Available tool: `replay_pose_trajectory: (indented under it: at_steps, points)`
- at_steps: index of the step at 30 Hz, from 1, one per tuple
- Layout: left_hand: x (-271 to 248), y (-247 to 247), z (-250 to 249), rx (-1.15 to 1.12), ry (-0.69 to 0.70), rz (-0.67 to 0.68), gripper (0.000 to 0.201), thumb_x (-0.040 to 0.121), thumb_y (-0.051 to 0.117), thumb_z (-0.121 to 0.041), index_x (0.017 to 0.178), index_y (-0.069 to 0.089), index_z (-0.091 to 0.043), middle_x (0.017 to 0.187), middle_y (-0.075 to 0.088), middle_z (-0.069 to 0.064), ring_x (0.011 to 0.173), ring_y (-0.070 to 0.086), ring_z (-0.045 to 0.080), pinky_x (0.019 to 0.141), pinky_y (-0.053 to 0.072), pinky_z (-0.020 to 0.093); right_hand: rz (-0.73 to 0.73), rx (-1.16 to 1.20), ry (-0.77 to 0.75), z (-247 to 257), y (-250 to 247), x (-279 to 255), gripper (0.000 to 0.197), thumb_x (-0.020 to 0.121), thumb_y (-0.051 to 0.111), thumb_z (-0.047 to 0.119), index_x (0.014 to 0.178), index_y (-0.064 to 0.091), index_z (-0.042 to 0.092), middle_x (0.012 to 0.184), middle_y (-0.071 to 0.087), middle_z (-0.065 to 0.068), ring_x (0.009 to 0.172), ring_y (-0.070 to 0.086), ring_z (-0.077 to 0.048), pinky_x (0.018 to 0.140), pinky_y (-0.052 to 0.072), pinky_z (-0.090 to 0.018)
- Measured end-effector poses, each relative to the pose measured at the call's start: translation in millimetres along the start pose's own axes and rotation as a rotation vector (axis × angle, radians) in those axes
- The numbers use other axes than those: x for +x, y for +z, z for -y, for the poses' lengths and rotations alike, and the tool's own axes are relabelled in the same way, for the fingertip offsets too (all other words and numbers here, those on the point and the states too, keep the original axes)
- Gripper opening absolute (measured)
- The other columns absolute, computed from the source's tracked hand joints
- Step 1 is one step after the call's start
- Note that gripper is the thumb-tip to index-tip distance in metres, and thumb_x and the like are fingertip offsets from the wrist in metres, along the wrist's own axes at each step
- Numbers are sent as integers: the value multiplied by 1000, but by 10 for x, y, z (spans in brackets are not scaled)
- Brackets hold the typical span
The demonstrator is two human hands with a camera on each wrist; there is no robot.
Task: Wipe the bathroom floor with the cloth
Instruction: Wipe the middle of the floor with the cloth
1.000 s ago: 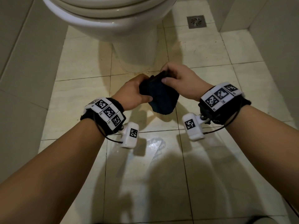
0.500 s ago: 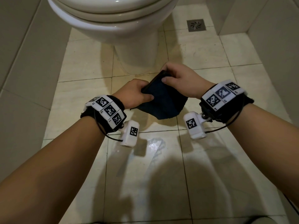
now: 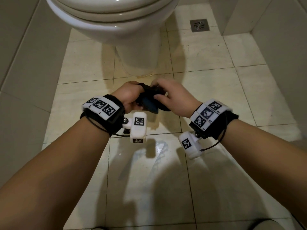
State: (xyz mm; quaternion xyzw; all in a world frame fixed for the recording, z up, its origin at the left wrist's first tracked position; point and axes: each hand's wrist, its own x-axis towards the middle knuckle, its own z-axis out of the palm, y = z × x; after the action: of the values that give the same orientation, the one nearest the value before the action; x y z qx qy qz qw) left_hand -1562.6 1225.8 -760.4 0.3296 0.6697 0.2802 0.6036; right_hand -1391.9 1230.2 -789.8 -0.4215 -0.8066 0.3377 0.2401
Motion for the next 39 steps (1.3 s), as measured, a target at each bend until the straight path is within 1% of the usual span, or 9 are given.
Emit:
replay_pose_trajectory:
  at_steps: [4, 7, 12, 15, 18, 22, 28, 33, 39]
  points:
    - [-13, -19, 20, -47, -39, 41, 16, 99, 44, 0, 93, 57, -7, 70, 66, 11, 52, 67, 21, 44, 52, 27, 4, -22, -22, -11, 65, -48, 33, 92, 58, 4, 122, 62, 17, 110, 52, -6, 98, 55, -21, 87, 48, -33]
    - [-13, -59, 42, -48, -64, 73, 12, 97, 48, -1, 96, 59, -6, 79, 67, 13, 64, 69, 24, 58, 57, 36, -29, -40, -25, -28, 58, -46, 34, 91, 56, 1, 119, 65, 17, 107, 52, -7, 93, 56, -23, 82, 51, -39]
    - [-25, -68, -10, -60, -82, 117, 34, 92, 28, 11, 91, 59, -4, 70, 63, 13, 48, 65, 21, 40, 49, 24, 58, 6, -32, 9, 145, -82, 39, 87, 60, 3, 124, 63, 17, 108, 55, -4, 97, 57, -21, 87, 50, -36]
    - [-34, -135, 3, -174, -119, 239, 40, 71, 30, 2, 101, 56, 1, 76, 60, 13, 58, 62, 25, 48, 51, 27, 110, 111, 24, -28, 148, -83, 47, 87, 51, 2, 129, 62, 18, 114, 56, -4, 98, 56, -17, 85, 48, -27]
    - [29, -167, 37, -106, -74, 280, 40, 78, 41, -6, 112, 59, 3, 89, 66, 17, 75, 63, 26, 56, 53, 28, 196, 299, 141, -35, 106, -67, 54, 87, 43, -9, 130, 62, 17, 116, 57, 3, 96, 56, -2, 80, 46, -13]
    - [122, -114, 85, 114, 24, 115, 30, 87, 52, 4, 113, 64, -3, 104, 68, 22, 91, 66, 32, 67, 57, 35, 158, 547, 330, -112, 55, -35, 39, 89, 50, -10, 112, 62, 19, 118, 65, -3, 107, 65, -17, 95, 54, -34]
    - [161, -69, 115, 254, 76, 145, 35, 84, 49, 8, 102, 64, -18, 95, 65, 8, 86, 62, 23, 64, 51, 28, 219, 195, 294, -426, 16, -53, 70, 82, 78, 19, 144, 45, 21, 137, 52, 5, 122, 50, -9, 102, 43, -26]
    - [42, -106, 165, 384, 196, 99, 37, 82, 50, 12, 92, 64, -21, 83, 61, 1, 74, 57, 14, 52, 45, 17, 261, 240, 302, -412, 187, -9, 38, 77, 81, 11, 111, 66, 17, 97, 68, 4, 89, 63, -5, 79, 52, -20]
    - [-233, -325, 444, 418, 240, -237, 36, 77, 54, 7, 99, 62, -20, 97, 65, 3, 91, 63, 20, 77, 56, 31, 333, 232, 316, -117, 475, 114, 25, 83, 77, 9, 84, 60, 28, 78, 60, 16, 72, 57, 3, 67, 44, -17]
